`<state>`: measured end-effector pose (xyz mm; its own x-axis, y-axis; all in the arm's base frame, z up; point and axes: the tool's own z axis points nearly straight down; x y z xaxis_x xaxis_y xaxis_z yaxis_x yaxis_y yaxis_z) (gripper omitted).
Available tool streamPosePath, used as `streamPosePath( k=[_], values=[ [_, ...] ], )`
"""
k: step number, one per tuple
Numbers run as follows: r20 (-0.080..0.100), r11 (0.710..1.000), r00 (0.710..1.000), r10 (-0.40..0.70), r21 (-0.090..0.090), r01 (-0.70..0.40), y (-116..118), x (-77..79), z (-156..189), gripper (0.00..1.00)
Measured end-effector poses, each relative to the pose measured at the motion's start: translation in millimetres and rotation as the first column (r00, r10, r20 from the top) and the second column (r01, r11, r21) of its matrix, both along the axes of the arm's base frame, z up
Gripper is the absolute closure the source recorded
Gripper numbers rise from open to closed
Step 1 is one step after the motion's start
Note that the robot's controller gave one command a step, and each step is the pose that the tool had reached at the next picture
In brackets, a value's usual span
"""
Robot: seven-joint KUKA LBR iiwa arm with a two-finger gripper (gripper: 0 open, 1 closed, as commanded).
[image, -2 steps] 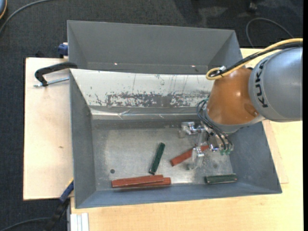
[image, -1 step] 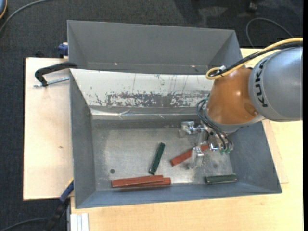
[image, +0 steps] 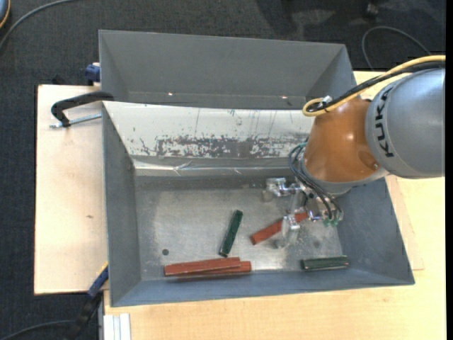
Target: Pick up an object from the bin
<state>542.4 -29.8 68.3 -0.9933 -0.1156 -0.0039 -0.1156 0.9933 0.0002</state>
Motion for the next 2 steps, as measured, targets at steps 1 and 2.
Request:
streamPosePath(
  k=[1,2],
  values=[
    [0.0,1.0,1.0,-0.001,0.0,0.001,0.3,1.1,0.8,0.0],
    [0.0,1.0,1.0,-0.001,0.0,0.001,0.3,1.0,0.7,1.0]
  ],
)
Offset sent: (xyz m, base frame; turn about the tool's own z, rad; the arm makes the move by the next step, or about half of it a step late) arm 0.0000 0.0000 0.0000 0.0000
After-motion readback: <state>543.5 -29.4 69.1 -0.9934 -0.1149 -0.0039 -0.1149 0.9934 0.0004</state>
